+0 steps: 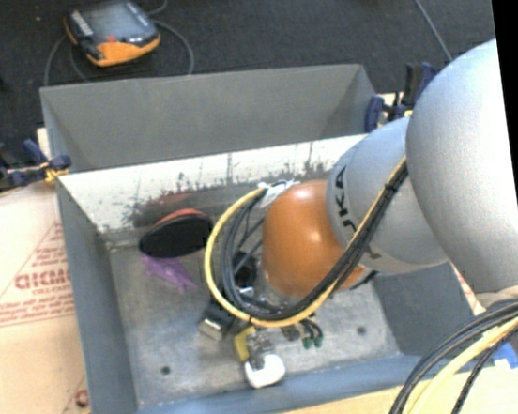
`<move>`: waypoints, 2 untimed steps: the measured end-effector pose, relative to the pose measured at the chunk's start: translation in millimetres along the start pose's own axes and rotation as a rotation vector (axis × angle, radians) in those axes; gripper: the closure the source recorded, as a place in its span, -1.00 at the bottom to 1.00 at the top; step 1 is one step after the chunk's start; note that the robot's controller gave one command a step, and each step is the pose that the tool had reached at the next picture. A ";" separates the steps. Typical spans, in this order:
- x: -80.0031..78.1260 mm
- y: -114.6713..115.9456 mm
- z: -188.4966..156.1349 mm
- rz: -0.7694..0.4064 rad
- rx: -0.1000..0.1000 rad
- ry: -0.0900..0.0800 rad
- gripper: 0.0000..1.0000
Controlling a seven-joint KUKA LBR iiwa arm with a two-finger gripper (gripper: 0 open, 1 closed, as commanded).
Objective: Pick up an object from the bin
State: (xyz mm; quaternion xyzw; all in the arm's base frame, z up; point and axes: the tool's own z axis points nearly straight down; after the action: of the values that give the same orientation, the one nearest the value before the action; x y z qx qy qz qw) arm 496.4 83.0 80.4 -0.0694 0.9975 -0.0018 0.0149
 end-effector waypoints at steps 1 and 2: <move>0.0 0.0 0.0 0.000 0.000 0.000 1.00; 0.3 -4.2 -44.2 0.014 -0.004 0.033 1.00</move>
Offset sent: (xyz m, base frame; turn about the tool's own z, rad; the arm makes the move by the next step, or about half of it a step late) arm 0.0067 -0.0072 0.0854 0.0270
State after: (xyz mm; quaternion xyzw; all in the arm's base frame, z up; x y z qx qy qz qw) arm 495.3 78.8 124.6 -0.0624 0.9981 -0.0007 -0.0017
